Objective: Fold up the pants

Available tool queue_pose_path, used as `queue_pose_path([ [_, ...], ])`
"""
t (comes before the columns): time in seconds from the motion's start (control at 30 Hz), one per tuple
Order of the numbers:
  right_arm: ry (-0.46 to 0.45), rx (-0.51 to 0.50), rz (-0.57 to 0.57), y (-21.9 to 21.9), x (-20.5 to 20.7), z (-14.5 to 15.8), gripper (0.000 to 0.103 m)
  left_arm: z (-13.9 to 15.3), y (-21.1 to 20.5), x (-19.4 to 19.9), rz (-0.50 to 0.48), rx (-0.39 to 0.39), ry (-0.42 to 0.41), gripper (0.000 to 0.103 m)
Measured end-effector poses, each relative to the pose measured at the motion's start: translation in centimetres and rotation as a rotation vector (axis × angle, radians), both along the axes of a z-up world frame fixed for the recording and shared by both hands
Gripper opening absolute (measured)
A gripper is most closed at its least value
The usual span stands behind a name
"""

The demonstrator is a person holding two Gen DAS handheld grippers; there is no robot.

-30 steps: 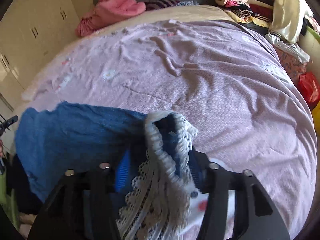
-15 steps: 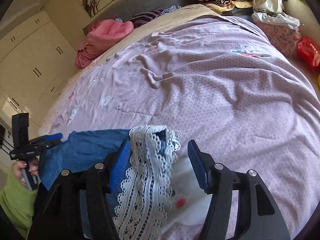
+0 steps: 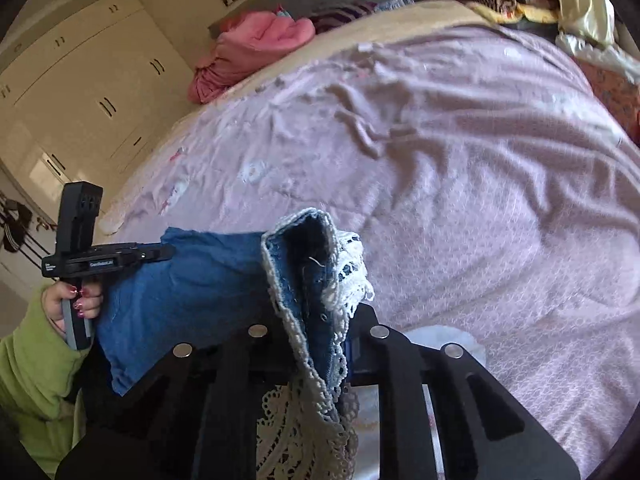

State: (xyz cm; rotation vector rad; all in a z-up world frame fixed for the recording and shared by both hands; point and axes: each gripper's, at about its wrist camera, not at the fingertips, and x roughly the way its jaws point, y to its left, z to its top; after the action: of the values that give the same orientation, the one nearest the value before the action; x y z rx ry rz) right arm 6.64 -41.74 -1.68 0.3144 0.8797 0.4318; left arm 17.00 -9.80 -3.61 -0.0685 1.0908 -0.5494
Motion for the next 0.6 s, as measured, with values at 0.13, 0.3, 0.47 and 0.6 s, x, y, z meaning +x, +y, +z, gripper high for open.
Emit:
queue_pose_path([
  [0.13,-0.052,-0.066,-0.014,0.1,0.9,1.6,0.015,1.4,-1.0,0.9,0.016,0.024,-0.074,0.005],
  [0.3,0.048,-0.207,-0.016,0.8,3.8,-1.4,0.019,-0.3,-2.4,1.5,0.016,0.106,-0.096,0.007],
  [0.47,0.074,-0.218,-0.054,0.4,3.6,-2.0,0.053,-1.1,-1.3,1.1,0.039,0.088,-0.099,0.022],
  [0.6,0.023,-0.148,-0.114,-1.7,-0.2,0.8,0.063,1.2,0.5,-1.0,0.053,0.045,-0.135,0.037],
])
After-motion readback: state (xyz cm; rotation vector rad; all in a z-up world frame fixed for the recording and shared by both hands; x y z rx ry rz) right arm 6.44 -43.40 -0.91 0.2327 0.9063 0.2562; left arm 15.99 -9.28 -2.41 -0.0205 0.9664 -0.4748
